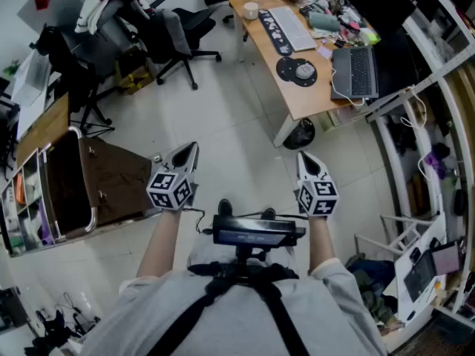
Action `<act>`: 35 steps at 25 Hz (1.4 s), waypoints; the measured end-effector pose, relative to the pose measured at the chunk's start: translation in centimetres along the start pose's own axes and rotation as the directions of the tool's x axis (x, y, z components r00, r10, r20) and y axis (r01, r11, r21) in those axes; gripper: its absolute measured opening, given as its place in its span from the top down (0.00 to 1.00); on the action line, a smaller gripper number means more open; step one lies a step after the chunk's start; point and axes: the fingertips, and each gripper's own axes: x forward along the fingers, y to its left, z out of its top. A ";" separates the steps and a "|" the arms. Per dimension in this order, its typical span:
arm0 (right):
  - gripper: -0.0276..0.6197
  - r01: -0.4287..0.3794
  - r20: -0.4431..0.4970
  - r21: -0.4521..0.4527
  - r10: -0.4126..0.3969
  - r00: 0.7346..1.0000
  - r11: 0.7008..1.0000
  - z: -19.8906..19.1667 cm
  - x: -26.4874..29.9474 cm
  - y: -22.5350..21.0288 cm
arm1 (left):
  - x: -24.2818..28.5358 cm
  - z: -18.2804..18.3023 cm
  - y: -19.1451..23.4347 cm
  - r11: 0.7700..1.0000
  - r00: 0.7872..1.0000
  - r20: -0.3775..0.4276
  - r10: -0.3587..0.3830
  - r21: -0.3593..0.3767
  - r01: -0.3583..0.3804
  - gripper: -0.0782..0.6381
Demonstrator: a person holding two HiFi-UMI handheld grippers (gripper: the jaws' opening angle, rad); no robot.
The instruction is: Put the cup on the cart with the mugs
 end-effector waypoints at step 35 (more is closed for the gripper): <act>0.95 0.014 0.069 -0.002 -0.014 0.998 1.000 5.9 11.0 6.2 | 4.1 5.6 10.5 0.996 0.994 0.107 0.026 0.086 -0.035 0.89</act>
